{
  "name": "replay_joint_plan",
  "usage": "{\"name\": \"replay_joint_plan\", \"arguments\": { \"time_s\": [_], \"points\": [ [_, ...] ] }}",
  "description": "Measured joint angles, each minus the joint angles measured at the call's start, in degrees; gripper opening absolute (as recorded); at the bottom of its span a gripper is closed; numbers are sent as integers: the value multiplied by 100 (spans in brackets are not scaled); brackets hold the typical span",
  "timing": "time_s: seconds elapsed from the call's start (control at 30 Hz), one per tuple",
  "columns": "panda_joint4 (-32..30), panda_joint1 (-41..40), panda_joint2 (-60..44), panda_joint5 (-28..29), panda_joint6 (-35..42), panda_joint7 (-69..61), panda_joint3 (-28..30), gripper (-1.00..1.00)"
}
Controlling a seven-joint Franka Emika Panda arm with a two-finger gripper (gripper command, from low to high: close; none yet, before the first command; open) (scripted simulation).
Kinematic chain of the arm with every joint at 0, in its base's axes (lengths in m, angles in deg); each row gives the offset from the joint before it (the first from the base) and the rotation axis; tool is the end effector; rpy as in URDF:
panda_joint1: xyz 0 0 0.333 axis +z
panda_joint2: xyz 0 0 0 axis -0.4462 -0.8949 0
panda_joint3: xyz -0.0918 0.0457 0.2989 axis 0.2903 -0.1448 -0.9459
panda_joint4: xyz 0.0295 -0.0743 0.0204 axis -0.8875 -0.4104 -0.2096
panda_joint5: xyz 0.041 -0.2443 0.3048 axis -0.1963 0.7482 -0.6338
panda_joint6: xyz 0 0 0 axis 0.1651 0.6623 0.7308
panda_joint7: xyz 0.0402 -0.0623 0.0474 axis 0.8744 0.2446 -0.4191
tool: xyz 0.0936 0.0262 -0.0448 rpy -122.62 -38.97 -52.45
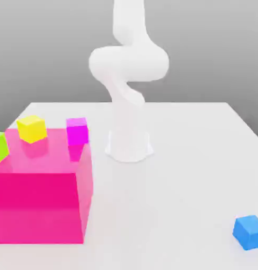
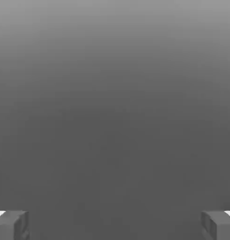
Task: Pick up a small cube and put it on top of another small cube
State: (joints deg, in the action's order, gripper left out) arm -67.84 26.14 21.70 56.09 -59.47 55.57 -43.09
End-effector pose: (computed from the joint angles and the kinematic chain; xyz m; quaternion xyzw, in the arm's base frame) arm 0.3796 0.0227 0.6778 -0.8619 0.3591 -0.3335 0.1302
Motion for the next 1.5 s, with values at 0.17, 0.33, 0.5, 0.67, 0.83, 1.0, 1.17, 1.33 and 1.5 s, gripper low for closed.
{"name": "replay_joint_plan", "arguments": {
  "time_s": [0.17,0.33,0.5,0.67,0.83,1.0,1.17,1.33,1.5],
  "points": [
    [-69,-44,-1062,248,-333,510,-582,0],
    [-135,-45,-2095,563,-655,1058,-1127,0],
    [-198,66,-3142,955,-967,1659,-1560,0],
    [-262,451,-4192,1330,-1279,2250,-1806,0],
    [-334,789,-5198,1511,-1616,2703,-1922,0],
    [-320,1214,-6182,1713,-2102,3083,-1852,0],
    [-186,1557,-6786,2106,-2544,3389,-1447,-100],
    [-180,1591,-6818,2108,-2578,3392,-1413,-100],
    [-406,1190,-5908,1469,-1913,2940,-1865,-100]
  ]
}}
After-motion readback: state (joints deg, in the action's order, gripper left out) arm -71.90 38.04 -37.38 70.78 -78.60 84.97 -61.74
